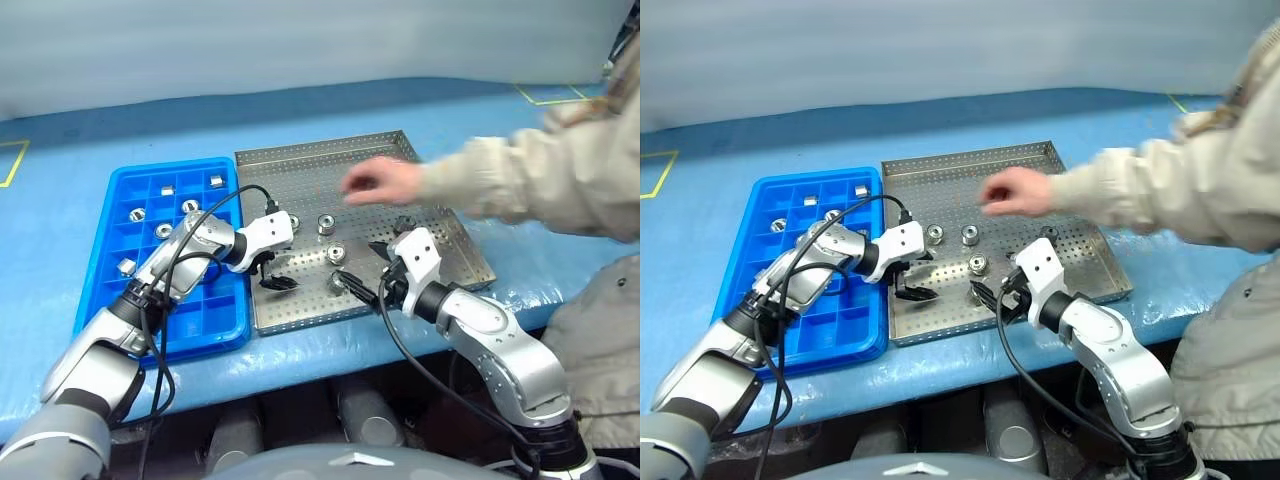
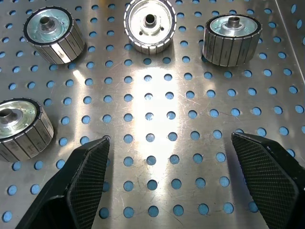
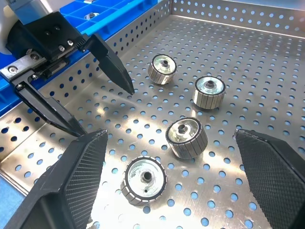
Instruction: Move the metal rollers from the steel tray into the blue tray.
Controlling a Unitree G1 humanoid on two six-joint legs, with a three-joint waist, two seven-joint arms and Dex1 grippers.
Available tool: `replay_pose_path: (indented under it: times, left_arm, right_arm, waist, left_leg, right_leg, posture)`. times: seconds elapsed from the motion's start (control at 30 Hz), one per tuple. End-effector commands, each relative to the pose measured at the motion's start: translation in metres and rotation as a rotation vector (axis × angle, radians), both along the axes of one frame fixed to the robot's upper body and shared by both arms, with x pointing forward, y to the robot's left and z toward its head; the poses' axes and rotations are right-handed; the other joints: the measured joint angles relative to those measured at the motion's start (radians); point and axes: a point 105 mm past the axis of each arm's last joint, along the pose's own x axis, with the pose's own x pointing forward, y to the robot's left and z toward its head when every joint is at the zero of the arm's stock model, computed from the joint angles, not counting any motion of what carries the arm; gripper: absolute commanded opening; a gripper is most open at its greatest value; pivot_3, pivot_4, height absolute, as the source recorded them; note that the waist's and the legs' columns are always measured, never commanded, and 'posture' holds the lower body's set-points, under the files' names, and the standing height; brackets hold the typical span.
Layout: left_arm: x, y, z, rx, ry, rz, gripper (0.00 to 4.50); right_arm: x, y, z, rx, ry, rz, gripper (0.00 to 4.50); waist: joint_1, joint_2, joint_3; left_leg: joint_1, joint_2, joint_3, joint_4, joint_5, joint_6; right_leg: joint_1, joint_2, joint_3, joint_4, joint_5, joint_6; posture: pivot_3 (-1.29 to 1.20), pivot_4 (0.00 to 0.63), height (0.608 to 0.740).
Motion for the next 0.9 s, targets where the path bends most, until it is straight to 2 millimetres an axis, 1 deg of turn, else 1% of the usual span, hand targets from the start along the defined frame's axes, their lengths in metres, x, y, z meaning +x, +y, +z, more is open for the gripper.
replay_pose_path:
  times: [0.03,0.17,0.33,0.43,0.53,0.63,0.67,0.9]
  left_arm:
    - [0.001,0.004,0.010,-0.013,-0.031,0.010,4.45]
    - [-0.002,-0.003,0.021,-0.096,-0.012,-0.012,4.45]
    - [0.006,-0.008,0.056,-0.272,-0.023,0.026,4.45]
    - [0.020,-0.005,0.071,-0.307,-0.081,0.085,4.45]
    - [0.038,0.001,0.078,-0.299,-0.149,0.170,4.45]
    - [0.049,0.002,0.080,-0.296,-0.174,0.217,4.45]
    - [0.053,0.002,0.078,-0.275,-0.189,0.231,4.45]
    - [0.069,-0.001,0.053,-0.162,-0.203,0.255,4.45]
  right_arm:
    - [0.001,0.003,0.009,0.009,-0.045,0.016,4.50]
    - [0.001,0.003,0.010,0.009,-0.047,0.020,4.50]
    - [0.000,0.003,0.010,0.008,-0.048,0.020,4.50]
    - [0.000,0.003,0.010,0.008,-0.047,0.016,4.50]
    - [0.000,0.003,0.010,0.011,-0.047,0.011,4.50]
    - [-0.001,0.003,0.010,0.014,-0.047,0.008,4.50]
    - [-0.001,0.003,0.010,0.015,-0.048,0.007,4.50]
    - [-0.002,0.004,0.010,0.024,-0.051,-0.006,4.50]
  waist:
    - [0.000,0.000,0.000]
    - [0.002,0.000,0.000]
    - [0.007,0.000,0.000]
    - [0.009,0.000,0.000]
    - [0.008,0.000,0.000]
    - [0.006,0.000,0.000]
    - [0.005,0.000,0.000]
    - [-0.001,0.000,0.000]
  left_leg:
    - [0.000,0.000,0.000,0.000,0.000,0.000]
    - [0.000,0.000,0.000,0.000,0.000,0.000]
    - [0.000,0.000,0.000,0.000,0.000,0.000]
    - [0.000,0.000,0.000,0.001,0.000,0.000]
    - [0.000,0.000,0.000,0.001,0.000,0.000]
    - [0.000,0.000,0.000,0.001,0.000,0.000]
    - [0.000,0.000,0.000,0.001,0.000,0.000]
    - [0.000,0.000,0.000,0.001,0.000,0.000]
  right_leg:
    - [0.000,0.000,0.000,0.000,0.000,0.000]
    - [0.000,0.000,0.000,0.000,0.000,0.000]
    - [0.000,0.000,0.000,0.000,0.000,0.000]
    - [0.000,0.000,0.000,0.000,0.000,0.001]
    - [0.000,0.000,0.000,0.000,0.002,0.004]
    - [0.000,0.000,0.000,0.000,0.002,0.004]
    - [0.000,0.000,0.000,0.000,0.002,0.004]
    - [0.000,0.000,0.000,0.000,0.003,0.005]
  posture:
    - [-0.20,0.150,0.740]
    - [-0.21,0.150,0.740]
    - [-0.21,0.150,0.740]
    - [-0.21,0.150,0.740]
    - [-0.22,0.150,0.740]
    - [-0.23,0.150,0.740]
    - [-0.23,0.150,0.740]
    - [-0.25,0.150,0.740]
